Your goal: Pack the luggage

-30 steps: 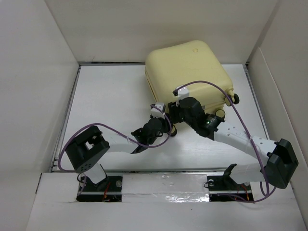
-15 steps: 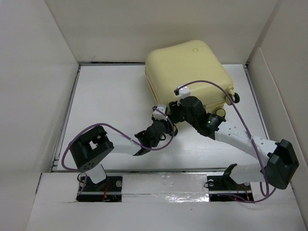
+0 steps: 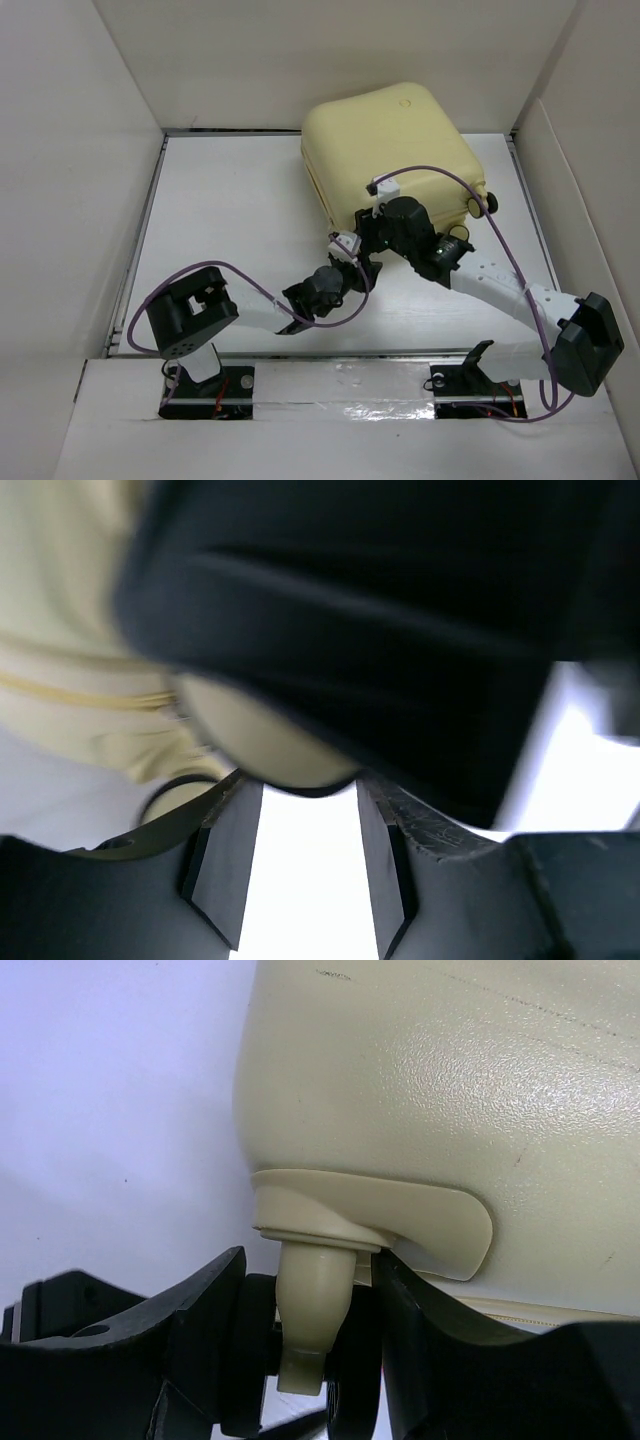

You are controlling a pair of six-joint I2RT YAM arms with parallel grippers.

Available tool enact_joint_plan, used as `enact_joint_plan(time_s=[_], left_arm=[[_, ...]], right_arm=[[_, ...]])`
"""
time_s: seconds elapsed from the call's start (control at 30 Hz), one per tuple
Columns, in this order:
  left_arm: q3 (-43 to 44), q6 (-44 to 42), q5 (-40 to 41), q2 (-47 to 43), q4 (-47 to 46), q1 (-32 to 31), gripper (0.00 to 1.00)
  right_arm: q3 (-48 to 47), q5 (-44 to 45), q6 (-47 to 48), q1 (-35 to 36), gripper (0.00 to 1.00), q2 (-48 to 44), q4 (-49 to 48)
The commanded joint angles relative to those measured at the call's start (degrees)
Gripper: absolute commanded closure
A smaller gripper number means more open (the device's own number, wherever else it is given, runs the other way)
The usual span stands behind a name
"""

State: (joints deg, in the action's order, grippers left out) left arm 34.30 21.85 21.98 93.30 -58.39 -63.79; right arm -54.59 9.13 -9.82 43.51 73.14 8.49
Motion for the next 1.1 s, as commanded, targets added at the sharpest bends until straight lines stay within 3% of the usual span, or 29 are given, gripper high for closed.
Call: enact_joint_plan(time_s=[0.0, 0.23, 0.47, 0.67, 1.07], left_arm=[[3.13, -1.45, -1.24, -0.66, -6.56, -0.72, 0.6], [7.35, -2.86, 10.09, 1.36, -2.53, -0.72, 0.62], [3.32, -0.66, 10.89, -0.83, -1.11, -2.13, 0.68], [1.73, -0.93, 15.81, -1.98, 1.61, -3.62, 0.6], [6.47, -5.67, 18.1, 3.03, 1.0, -2.39, 0.59]], right_arm=[[-0.26, -8.69, 1.12, 1.76, 0.61, 0.25, -7.52], [1.15, -12.46, 0.33, 2.81, 0.68, -1.34, -7.88], [1.33, -11.32, 0.33, 2.81, 0.67, -1.34, -9.9], [0.63, -12.9, 0.16, 2.28, 0.67, -0.55, -10.77], [-1.31, -14.83, -0.19, 2.28, 0.68, -0.37, -10.07]])
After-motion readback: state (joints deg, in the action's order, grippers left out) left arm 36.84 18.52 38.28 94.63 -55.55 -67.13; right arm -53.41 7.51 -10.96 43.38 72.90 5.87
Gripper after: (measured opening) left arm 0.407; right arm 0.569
